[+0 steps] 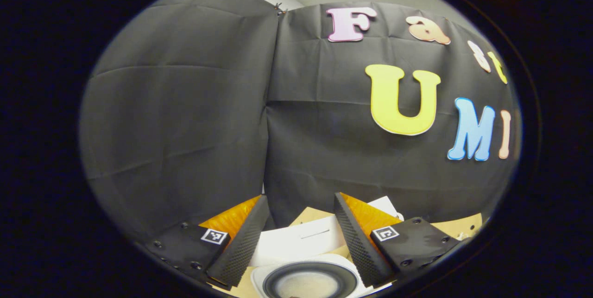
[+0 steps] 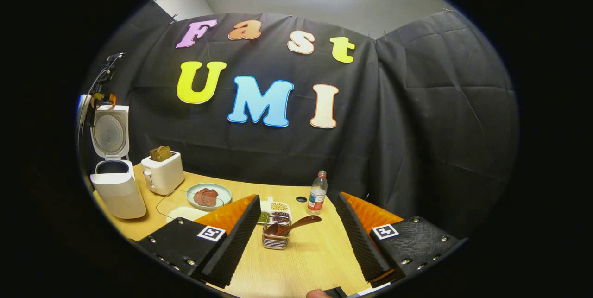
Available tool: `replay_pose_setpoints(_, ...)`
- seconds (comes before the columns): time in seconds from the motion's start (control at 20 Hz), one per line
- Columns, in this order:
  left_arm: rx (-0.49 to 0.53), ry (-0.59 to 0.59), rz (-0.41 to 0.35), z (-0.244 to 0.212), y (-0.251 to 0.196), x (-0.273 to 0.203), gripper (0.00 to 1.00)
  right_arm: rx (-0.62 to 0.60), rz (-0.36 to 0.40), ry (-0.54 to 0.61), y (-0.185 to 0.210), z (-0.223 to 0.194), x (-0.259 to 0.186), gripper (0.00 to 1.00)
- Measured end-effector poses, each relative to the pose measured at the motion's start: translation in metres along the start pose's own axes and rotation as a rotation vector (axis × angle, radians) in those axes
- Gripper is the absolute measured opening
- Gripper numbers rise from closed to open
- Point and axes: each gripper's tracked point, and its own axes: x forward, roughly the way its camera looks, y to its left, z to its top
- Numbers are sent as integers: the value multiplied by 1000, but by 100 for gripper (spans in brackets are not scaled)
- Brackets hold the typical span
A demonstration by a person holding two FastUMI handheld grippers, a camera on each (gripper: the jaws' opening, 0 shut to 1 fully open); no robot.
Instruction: Close the left gripper, press the button to open the rice cooker; take a wooden spoon from the chopstick holder with the right hand, scoop a spoonful of rice and pour it into the rice cooker, then put the wooden spoon back into the chopstick holder.
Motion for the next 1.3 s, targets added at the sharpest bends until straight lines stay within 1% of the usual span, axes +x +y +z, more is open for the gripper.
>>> replay_pose_setpoints(0.05, -1, -7, -8, -4, -5, -9, 98, -2, 4, -3, 0, 0, 1, 99)
replay_pose_setpoints(0.1, 9, -13, -16, -7, -10, -17, 93, 0, 3, -3, -2, -2, 2, 99)
replay_pose_setpoints(0.15, 15, -16, -25, -13, -14, -24, 98, 8, 8, 2, -3, -3, 2, 99)
replay_pose_setpoints(0.25, 6, -12, -43, -23, -21, -42, 98, 27, 17, 11, -4, -7, 3, 97)
replay_pose_setpoints(0.6, -20, 28, -116, -74, -46, -90, 98, 63, 7, 29, -18, -16, 13, 97)
replay_pose_setpoints(0.65, -31, 37, -127, -82, -49, -97, 92, 67, 5, 29, -19, -17, 14, 97)
replay_pose_setpoints(0.7, -37, 47, -138, -91, -53, -102, 92, 71, 6, 31, -20, -17, 14, 97)
replay_pose_setpoints(0.75, -36, 53, -147, -100, -56, -105, 97, 71, 9, 32, -19, -17, 14, 97)
replay_pose_setpoints(1.0, -16, 89, -160, -144, -67, -124, 98, 40, 11, 38, -21, -19, 15, 97)
replay_pose_setpoints(1.05, -17, 102, -162, -154, -68, -128, 100, 38, 11, 38, -21, -20, 16, 97)
replay_pose_setpoints(1.1, -16, 116, -165, -164, -70, -130, 98, 39, 14, 41, -20, -21, 16, 97)
replay_pose_setpoints(1.3, -10, 164, -174, -197, -73, -136, 97, 32, 18, 51, -21, -26, 15, 97)
